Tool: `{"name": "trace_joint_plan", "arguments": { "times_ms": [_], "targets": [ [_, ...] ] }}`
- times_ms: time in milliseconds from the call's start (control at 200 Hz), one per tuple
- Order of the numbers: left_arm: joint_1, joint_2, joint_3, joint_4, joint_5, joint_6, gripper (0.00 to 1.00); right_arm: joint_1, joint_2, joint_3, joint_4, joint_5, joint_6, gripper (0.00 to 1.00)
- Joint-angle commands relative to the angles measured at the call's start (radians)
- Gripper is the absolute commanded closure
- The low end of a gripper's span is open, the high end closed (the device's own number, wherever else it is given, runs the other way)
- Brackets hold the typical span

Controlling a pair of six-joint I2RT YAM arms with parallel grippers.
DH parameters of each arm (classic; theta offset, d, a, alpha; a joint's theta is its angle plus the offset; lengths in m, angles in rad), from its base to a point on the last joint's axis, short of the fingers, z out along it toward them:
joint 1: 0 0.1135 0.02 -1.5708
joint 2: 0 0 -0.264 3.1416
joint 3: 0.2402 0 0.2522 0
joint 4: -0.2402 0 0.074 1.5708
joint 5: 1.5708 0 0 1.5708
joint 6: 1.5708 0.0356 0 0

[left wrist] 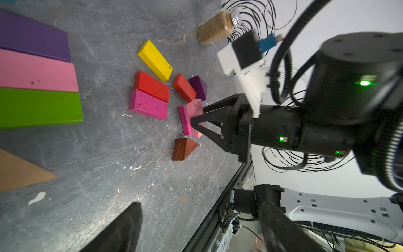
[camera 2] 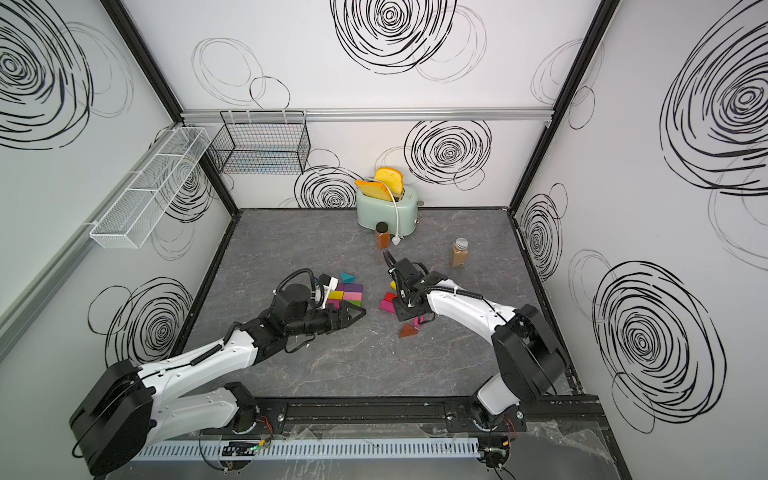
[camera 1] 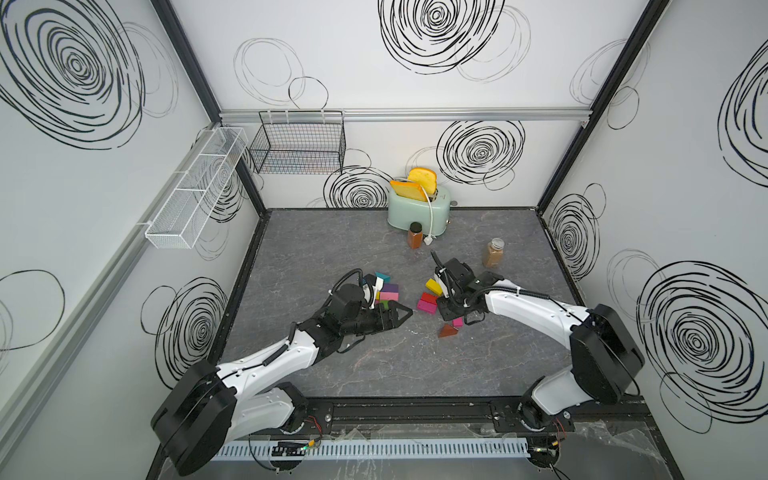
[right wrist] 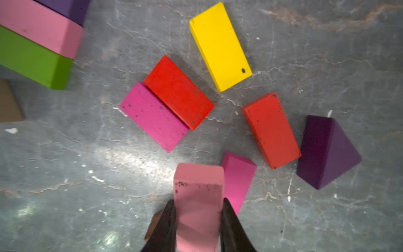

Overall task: Assemble a piece of candy with building blocks
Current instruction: Assemble the building block at the center of the board.

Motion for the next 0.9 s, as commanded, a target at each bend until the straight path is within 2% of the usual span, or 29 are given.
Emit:
{"name": "trace_joint_plan", "arguments": {
  "times_ms": [0, 145, 360, 760, 895],
  "targets": [
    [0.042, -0.024, -0.015, 0.005, -0.003, 0.027, 0.11, -0.038, -0.003, -0.006, 0.033, 0.007, -0.101, 0.85],
    [0.095, -0.018, -0.025, 0.028, 0.027, 0.008, 0.11, -0.048, 0.009, -0.042, 0.057, -0.025, -0.135, 0.85],
    [0.163, -0.009, -0.035, 0.045, 0.073, -0.01, 0.11, 0.006, 0.026, -0.068, 0.058, -0.026, -0.13, 0.86],
    [0.187, 0.018, -0.028, 0.076, 0.095, -0.025, 0.11, 0.095, 0.024, -0.067, 0.006, -0.022, -0.063, 0.86],
    [0.192, 0.019, -0.022, 0.081, 0.099, -0.023, 0.11, 0.086, 0.037, -0.061, 0.016, -0.016, -0.055, 0.85]
  ]
}}
